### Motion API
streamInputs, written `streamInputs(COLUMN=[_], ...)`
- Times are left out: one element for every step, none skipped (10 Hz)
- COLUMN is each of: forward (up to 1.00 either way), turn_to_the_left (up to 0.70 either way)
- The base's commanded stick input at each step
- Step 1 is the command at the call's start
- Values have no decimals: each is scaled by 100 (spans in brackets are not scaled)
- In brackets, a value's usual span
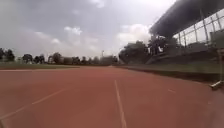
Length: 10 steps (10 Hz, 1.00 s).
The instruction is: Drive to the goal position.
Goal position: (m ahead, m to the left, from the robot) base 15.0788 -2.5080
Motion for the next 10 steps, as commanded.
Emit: streamInputs(forward=[45, 45, 45, 45, 45, 45, 45, 45, 45, 45], turn_to_the_left=[0, 0, 0, 0, 0, 0, 0, 0, 0, 0])
